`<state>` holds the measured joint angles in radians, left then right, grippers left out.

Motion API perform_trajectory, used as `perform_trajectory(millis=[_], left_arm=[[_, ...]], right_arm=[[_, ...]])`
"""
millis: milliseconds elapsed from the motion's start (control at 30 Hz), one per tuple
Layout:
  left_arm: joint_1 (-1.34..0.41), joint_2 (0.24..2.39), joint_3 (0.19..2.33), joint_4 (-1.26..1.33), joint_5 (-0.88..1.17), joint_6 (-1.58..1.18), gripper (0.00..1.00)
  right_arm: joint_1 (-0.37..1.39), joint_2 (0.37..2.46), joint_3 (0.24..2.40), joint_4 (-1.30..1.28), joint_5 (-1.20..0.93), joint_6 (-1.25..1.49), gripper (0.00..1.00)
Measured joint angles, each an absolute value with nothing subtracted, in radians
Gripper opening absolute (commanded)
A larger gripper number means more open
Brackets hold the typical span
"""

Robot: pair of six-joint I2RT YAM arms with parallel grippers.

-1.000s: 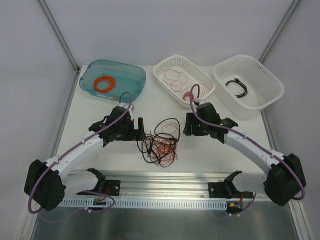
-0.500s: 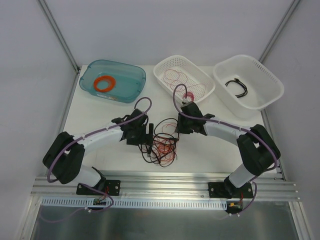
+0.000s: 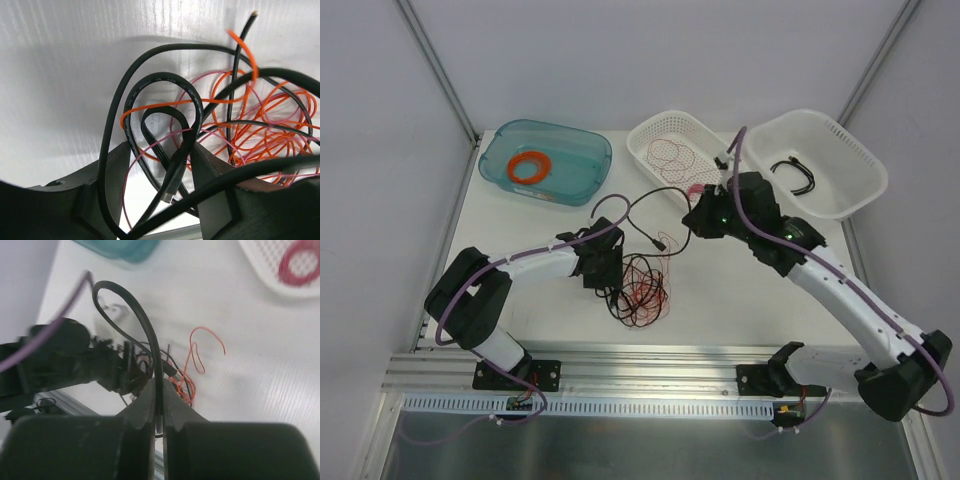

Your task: Untangle the cables

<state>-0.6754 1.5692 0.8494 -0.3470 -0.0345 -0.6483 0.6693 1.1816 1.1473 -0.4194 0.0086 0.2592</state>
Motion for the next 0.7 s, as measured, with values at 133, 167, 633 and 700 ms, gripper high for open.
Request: perform_trajectory(millis=[133, 167, 633, 700], left_arm=[[-0.676, 1.574, 0.851, -0.334, -0.041, -0.648, 0.49], [-0.675, 1.575, 0.851, -0.328, -0.044, -0.648, 0.49], [-0.648, 1.572, 0.845, -0.307, -0.065, -0.648, 0.51], [-0.641, 1.566, 0.839, -0.307, -0.068, -0.647, 0.51]], right_arm=[[0.669, 1.087, 1.306, -0.514, 0.022, 0.192, 0.01], [0.667, 1.066, 1.338, -0.534, 0.029, 0.175, 0.01], [0.626, 0.937, 1.713, -0.692, 0.302, -0.060, 0.01], [0.625, 0.921, 1.727, -0.707, 0.355, -0.086, 0.01]])
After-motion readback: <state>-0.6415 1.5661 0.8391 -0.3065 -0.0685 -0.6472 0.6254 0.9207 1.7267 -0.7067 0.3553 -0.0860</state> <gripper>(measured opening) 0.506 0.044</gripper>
